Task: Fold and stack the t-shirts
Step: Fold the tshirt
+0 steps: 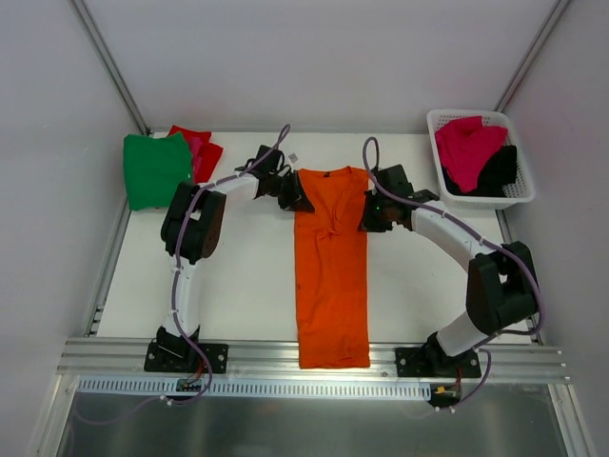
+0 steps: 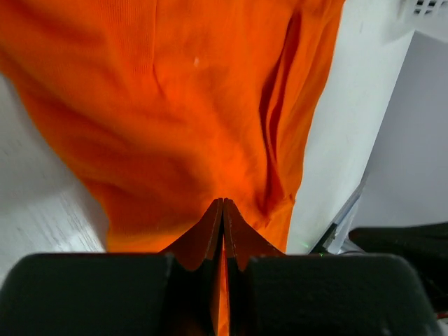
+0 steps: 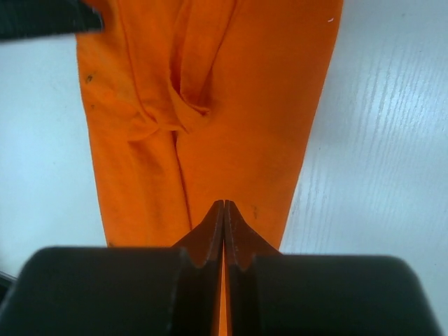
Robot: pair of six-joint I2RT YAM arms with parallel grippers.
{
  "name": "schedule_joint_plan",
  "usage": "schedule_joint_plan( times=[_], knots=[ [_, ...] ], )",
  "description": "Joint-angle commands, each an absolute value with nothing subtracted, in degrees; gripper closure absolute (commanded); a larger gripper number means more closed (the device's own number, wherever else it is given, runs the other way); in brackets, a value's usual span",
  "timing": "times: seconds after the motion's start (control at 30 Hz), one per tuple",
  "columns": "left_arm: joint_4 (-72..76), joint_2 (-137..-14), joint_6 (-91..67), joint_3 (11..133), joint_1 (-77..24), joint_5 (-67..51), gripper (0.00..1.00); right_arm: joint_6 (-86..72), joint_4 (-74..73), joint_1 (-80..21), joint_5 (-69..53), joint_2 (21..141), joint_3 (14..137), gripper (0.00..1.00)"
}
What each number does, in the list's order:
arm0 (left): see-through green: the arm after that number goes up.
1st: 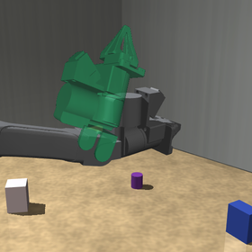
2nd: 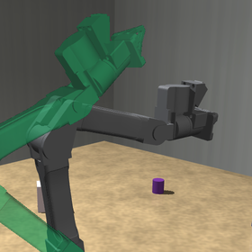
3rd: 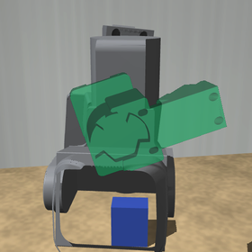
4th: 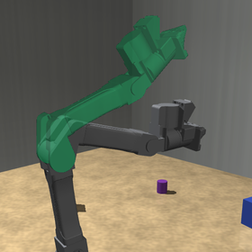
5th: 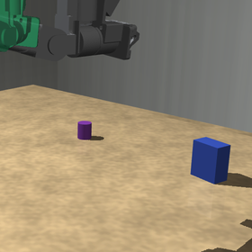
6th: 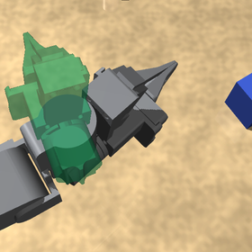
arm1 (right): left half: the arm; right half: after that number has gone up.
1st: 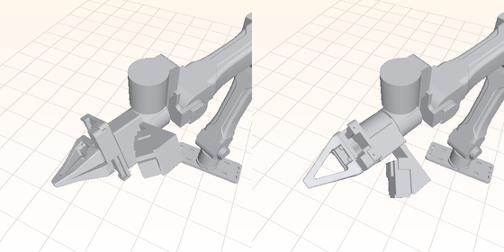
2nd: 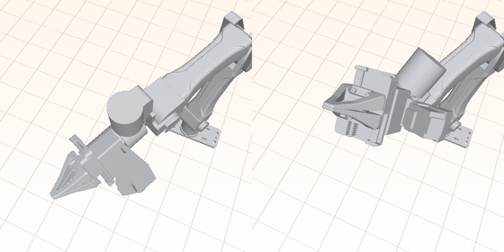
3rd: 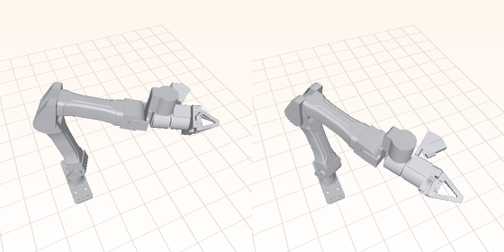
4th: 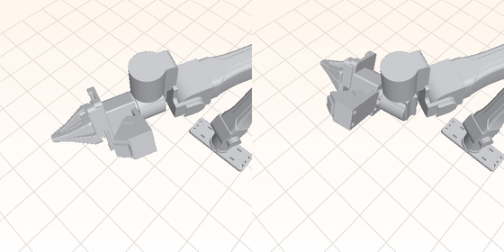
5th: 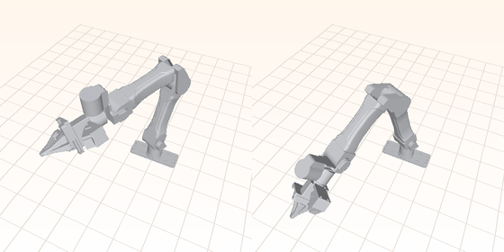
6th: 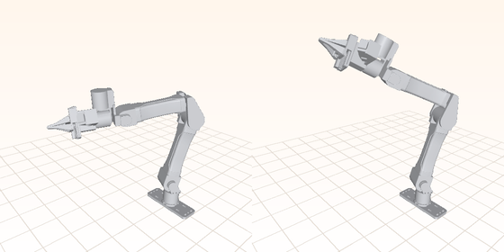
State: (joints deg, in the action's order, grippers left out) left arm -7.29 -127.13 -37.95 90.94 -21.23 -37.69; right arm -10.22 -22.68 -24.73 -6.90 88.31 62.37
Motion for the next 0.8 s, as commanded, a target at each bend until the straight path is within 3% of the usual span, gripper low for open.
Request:
schedule_joint_plan(
  times=[0.0, 0.37, 0.57, 0.77],
  knots=[
    [-3.34, -121.47, -39.03, 85.88, -21.45, -39.03, 1.00, -9.84, -21.45, -23.91, -8.09, 91.04, 66.88, 0.99],
    [-3.51, -127.70, -39.90, 91.30, -18.20, -37.18, 1.00, -10.81, -21.97, -21.89, -9.93, 99.05, 74.87, 0.99],
    [-8.51, -133.84, -39.73, 102.10, -14.51, -36.39, 1.00, -9.85, -25.21, -21.36, -11.16, 107.37, 85.41, 0.99],
    [-9.32, -135.35, -39.99, 104.77, -13.62, -36.82, 1.00, -11.51, -26.89, -20.39, -16.61, 117.31, 96.67, 0.99]
  ],
)
